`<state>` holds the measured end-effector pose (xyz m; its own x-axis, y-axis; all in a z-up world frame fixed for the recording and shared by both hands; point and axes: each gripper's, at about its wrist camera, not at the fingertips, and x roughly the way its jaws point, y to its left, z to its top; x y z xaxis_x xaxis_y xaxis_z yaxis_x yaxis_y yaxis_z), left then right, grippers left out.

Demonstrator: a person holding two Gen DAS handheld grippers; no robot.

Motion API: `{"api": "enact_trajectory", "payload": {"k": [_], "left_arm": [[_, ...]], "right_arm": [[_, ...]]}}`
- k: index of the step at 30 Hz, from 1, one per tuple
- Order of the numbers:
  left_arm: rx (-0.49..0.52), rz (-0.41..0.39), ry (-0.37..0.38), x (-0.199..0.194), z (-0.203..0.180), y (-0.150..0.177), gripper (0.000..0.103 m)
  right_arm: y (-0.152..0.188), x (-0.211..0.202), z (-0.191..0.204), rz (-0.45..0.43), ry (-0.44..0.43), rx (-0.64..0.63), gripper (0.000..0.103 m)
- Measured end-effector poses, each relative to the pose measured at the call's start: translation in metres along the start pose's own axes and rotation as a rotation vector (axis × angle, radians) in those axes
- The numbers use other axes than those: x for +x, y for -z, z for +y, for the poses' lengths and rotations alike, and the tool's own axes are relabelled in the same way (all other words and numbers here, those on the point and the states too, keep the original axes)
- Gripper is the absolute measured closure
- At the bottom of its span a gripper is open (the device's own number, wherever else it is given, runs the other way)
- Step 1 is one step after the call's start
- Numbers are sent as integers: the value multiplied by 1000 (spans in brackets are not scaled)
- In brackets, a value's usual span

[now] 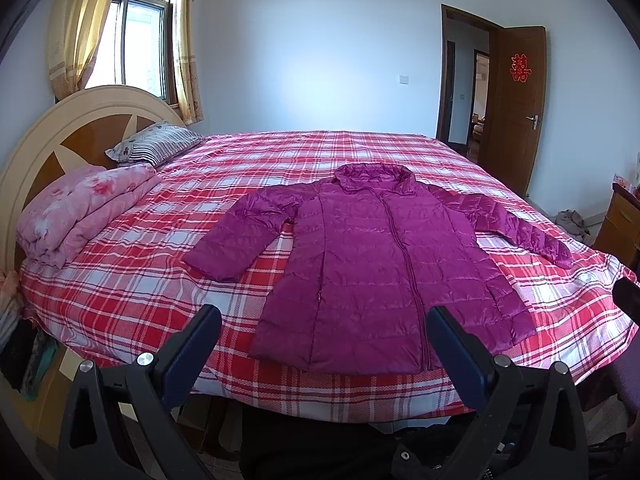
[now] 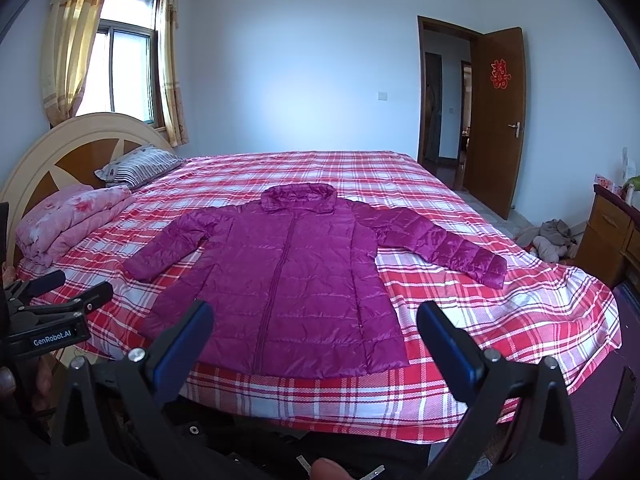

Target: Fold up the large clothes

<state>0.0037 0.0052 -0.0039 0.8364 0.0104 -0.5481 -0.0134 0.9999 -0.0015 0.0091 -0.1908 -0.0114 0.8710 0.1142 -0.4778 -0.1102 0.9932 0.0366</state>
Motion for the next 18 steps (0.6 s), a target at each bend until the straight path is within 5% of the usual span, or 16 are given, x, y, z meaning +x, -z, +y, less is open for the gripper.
{"api": "enact_trajectory", "payload": {"k": [18], "left_arm": [[2, 8, 3, 2, 2, 0, 1]], "right_arm": [[1, 2, -1, 4, -3, 7, 0]]}}
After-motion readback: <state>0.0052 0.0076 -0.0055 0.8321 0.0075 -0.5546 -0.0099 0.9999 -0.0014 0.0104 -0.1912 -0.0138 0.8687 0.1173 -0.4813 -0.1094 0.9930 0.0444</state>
